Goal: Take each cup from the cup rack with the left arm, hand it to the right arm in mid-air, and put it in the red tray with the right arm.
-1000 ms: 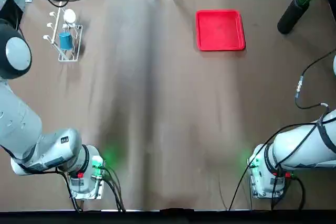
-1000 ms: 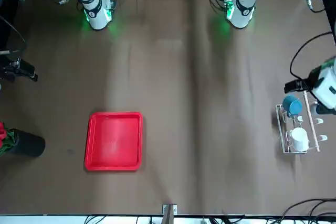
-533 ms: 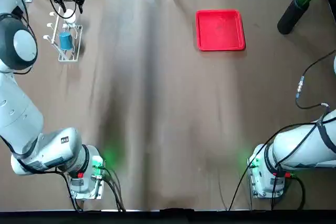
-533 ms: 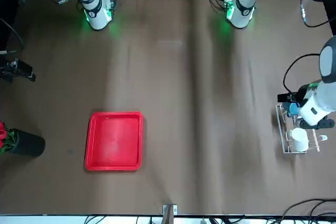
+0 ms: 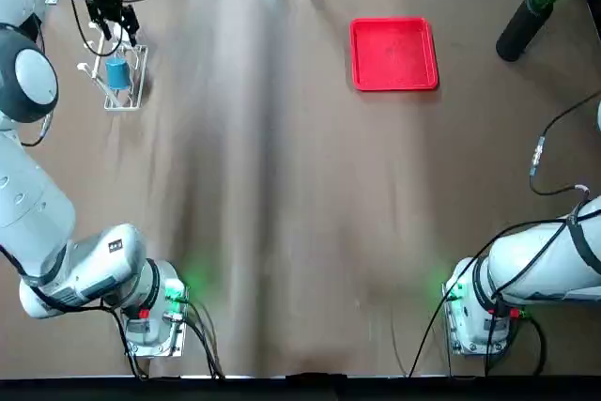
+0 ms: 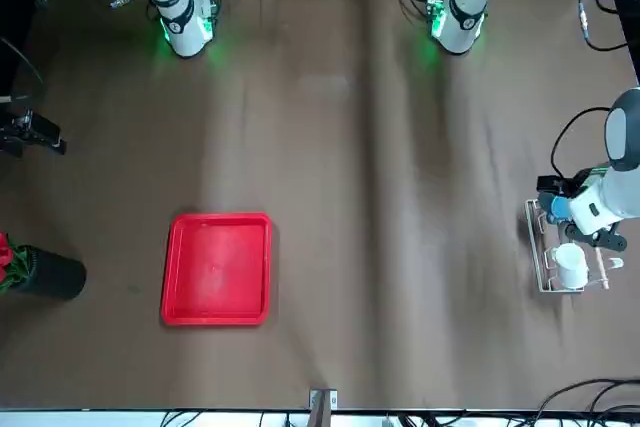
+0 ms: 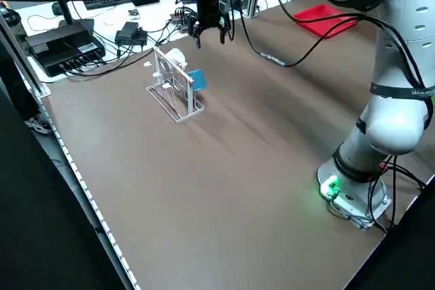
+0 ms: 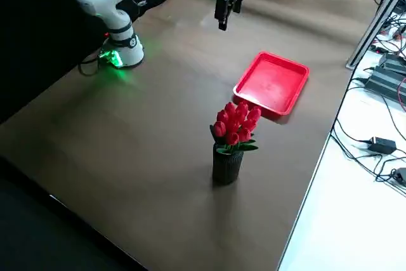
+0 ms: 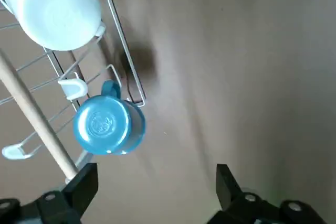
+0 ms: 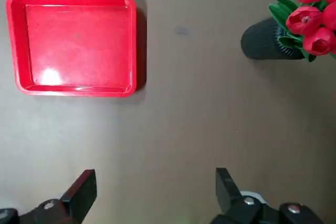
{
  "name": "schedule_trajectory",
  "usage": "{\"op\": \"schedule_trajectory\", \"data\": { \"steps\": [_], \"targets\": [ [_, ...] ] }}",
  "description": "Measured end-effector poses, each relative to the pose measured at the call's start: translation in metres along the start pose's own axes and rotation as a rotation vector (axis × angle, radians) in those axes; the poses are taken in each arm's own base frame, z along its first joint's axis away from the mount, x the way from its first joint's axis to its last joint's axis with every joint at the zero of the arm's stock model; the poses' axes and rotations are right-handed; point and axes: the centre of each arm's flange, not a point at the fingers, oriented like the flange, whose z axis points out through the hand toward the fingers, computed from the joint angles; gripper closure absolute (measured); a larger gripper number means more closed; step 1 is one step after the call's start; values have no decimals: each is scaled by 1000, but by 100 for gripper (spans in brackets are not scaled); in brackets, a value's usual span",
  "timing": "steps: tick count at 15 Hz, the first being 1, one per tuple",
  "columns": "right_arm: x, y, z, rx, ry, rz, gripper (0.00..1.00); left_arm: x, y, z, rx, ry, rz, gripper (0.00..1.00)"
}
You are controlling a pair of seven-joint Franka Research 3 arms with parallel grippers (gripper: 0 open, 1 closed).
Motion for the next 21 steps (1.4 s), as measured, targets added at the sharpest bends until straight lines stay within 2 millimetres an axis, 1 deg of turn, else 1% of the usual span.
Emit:
{"op": "schedule_trajectory", "data": {
  "steps": [3,6,12,17,21],
  "targets": [
    [0,-2,1,0,-1,-3,0,-4,-13,19,-10,2,39,0],
    [0,-2,1,0,-2,-5,0,-6,-21,29,-4,6,68,1],
    [0,-4,2,1,-5,-9,0,-17,-47,51,-13,13,74,1],
    [1,-5,8,2,-16,-10,0,-13,-53,61,-15,22,74,1],
    [2,-10,10,2,-14,-20,0,-10,-56,69,-18,30,71,1]
  ]
}}
